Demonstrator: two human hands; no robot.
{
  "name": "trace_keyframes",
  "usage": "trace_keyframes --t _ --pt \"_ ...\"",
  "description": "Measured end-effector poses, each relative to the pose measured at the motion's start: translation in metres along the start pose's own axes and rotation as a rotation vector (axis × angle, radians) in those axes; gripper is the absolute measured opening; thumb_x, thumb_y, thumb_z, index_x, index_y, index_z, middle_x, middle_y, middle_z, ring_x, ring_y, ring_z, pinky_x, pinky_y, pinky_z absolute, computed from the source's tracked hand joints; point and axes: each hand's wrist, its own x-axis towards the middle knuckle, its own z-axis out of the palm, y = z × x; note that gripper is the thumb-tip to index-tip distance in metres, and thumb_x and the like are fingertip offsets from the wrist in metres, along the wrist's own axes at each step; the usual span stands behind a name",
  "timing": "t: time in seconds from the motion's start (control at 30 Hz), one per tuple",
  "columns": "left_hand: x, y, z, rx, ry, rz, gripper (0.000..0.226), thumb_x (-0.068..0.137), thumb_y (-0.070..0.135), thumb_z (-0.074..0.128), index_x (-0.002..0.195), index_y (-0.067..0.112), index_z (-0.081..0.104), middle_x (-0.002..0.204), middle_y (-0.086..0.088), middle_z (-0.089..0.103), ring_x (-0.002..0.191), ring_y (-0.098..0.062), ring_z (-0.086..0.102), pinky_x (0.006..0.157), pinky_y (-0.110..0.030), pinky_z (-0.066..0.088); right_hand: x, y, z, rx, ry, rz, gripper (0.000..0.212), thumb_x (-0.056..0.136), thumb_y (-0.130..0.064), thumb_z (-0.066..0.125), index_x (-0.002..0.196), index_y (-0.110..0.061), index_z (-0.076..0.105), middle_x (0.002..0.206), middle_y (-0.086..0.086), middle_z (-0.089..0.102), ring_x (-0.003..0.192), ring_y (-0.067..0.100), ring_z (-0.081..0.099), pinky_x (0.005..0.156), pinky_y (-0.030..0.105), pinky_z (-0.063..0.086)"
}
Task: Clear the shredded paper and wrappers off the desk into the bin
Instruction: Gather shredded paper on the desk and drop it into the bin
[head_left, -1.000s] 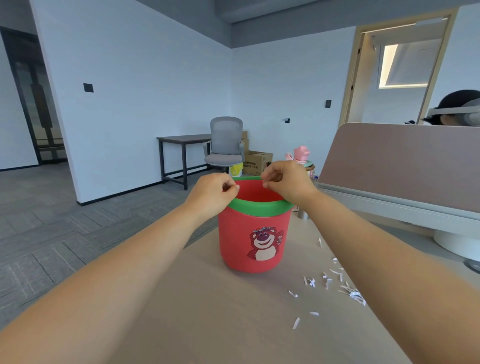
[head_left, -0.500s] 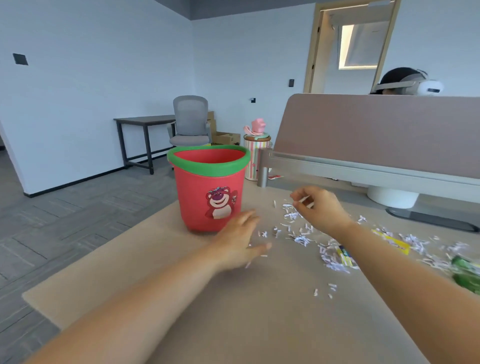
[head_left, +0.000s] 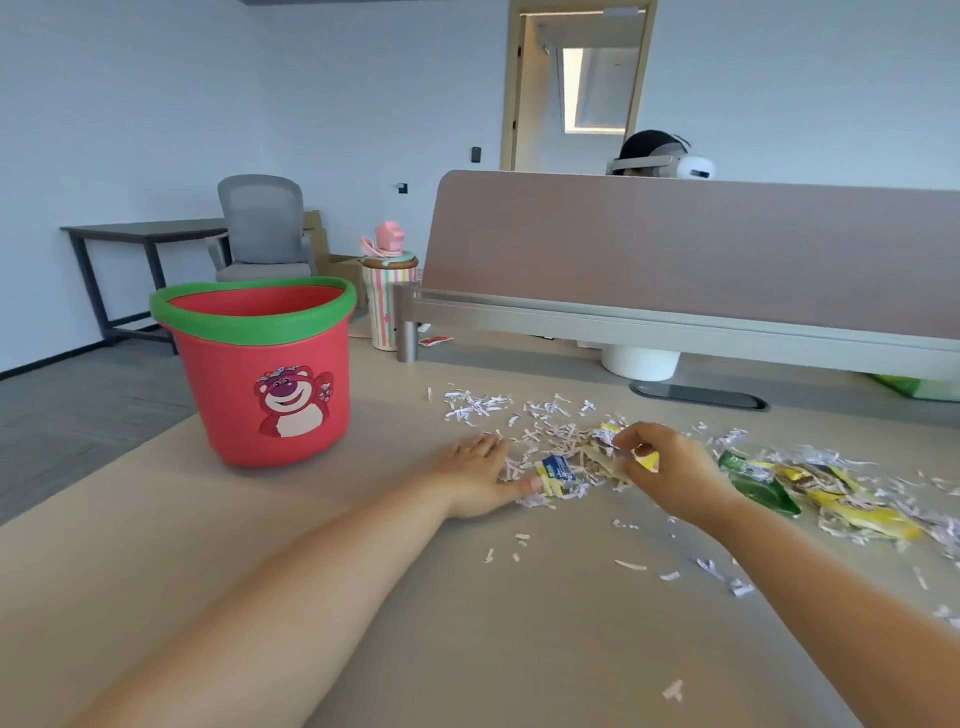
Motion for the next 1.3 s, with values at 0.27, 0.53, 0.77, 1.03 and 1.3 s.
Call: trace_keyframes --t 0.27,0.53,0.77,1.03,1.3 --pt "-0.009 0.041 0.008 -0.035 0.051 0.07 0.109 0.075 0.073 0.044 0.144 0.021 -0.022 0.156 -0.001 -0.023 0.145 -0.025 -0.018 0.119 -0.05 0.002 0.0 0.025 -0.011 -0.114 0.044 -0.014 0.022 0.087 -0.024 0.058 0.107 -0.016 0.063 0.112 0.003 0.063 0.107 0.023 0.053 0.09 0.031 0.041" --pt "0.042 0.056 0.005 0.061 0.057 -0.045 0.119 0.061 0.09 0.031 0.145 0.021 -0.018 0.155 -0.003 -0.026 0.143 -0.032 -0.021 0.113 -0.06 0.002 0.058 0.023 0.009 -0.232 -0.243 0.07 0.063 0.087 -0.049 0.051 0.141 -0.025 0.029 0.149 0.003 0.033 0.137 0.028 0.027 0.111 0.04 0.027" --pt "0.093 -0.017 -0.021 0.068 0.038 -0.149 0.096 0.073 0.082 0.021 0.146 0.03 -0.013 0.156 0.001 -0.022 0.141 -0.03 -0.026 0.113 -0.06 -0.005 0.095 0.051 0.02 -0.306 -0.389 0.171 0.104 0.065 -0.073 0.057 0.145 -0.037 0.002 0.158 0.001 -0.004 0.144 0.036 -0.01 0.114 0.06 0.006" --pt "0.123 -0.031 -0.024 0.053 -0.042 -0.083 0.1 0.068 0.085 0.023 0.146 0.033 -0.011 0.159 0.0 -0.011 0.145 -0.028 -0.012 0.118 -0.053 -0.001 0.137 0.04 0.042 -0.183 -0.497 0.06 0.094 0.069 -0.072 0.053 0.142 -0.046 0.0 0.158 -0.003 -0.011 0.144 0.032 -0.015 0.114 0.062 0.001" --pt "0.093 -0.024 -0.013 -0.079 -0.059 0.12 0.117 0.064 0.078 0.052 0.148 0.024 -0.009 0.159 0.001 -0.006 0.147 -0.02 -0.004 0.118 -0.037 0.005 0.122 0.021 0.068 -0.324 -0.51 -0.195 0.065 0.078 -0.071 0.038 0.137 -0.053 0.017 0.157 -0.007 0.009 0.145 0.024 0.002 0.116 0.056 0.004"
